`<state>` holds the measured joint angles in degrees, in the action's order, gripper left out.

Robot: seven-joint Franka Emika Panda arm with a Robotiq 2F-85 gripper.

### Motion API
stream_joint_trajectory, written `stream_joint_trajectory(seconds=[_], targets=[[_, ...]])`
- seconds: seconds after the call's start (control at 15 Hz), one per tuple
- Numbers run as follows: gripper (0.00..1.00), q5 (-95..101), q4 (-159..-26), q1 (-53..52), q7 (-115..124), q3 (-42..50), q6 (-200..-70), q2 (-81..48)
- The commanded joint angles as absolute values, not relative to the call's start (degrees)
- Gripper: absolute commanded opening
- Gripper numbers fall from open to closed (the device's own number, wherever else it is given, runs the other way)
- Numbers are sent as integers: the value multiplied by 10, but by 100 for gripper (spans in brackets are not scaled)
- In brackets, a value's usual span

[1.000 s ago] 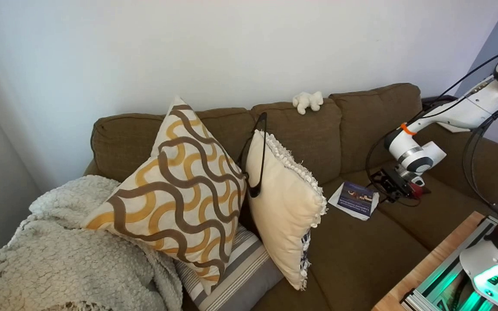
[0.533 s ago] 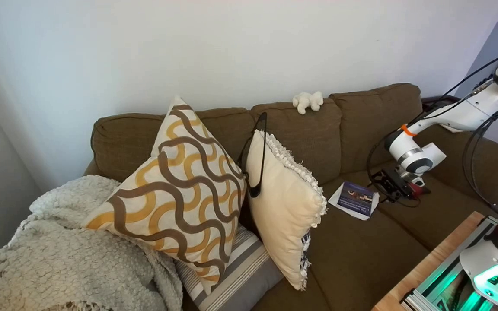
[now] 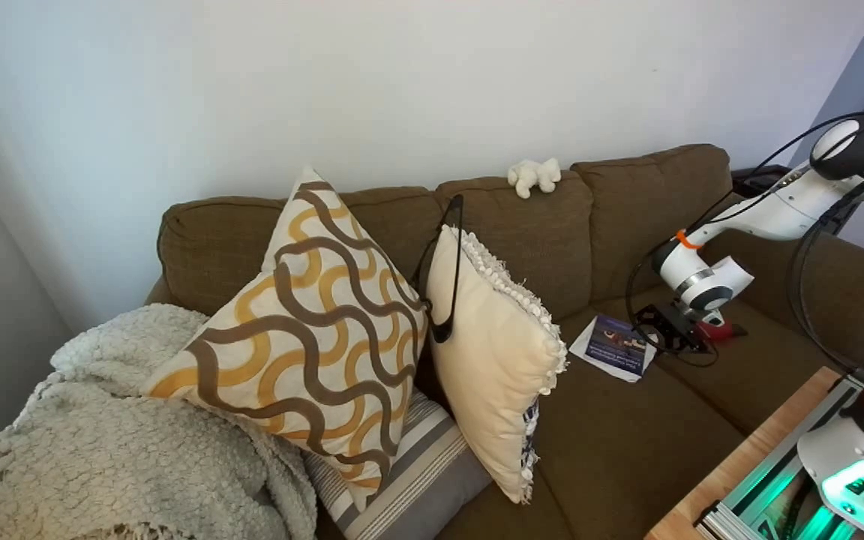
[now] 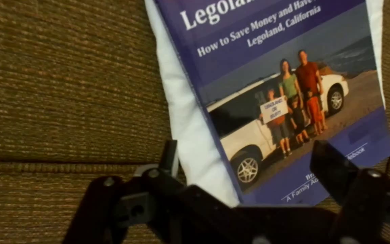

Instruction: Put the book on top of the couch

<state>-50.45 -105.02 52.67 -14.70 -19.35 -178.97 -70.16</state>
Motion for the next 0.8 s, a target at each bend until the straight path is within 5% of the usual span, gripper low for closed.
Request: stream_joint_trajectory(seconds=[0.0, 0.73], targets=[[100, -460, -989, 491, -99, -173, -1796, -749], [100, -374, -977, 505, -51, -219, -1824, -765]])
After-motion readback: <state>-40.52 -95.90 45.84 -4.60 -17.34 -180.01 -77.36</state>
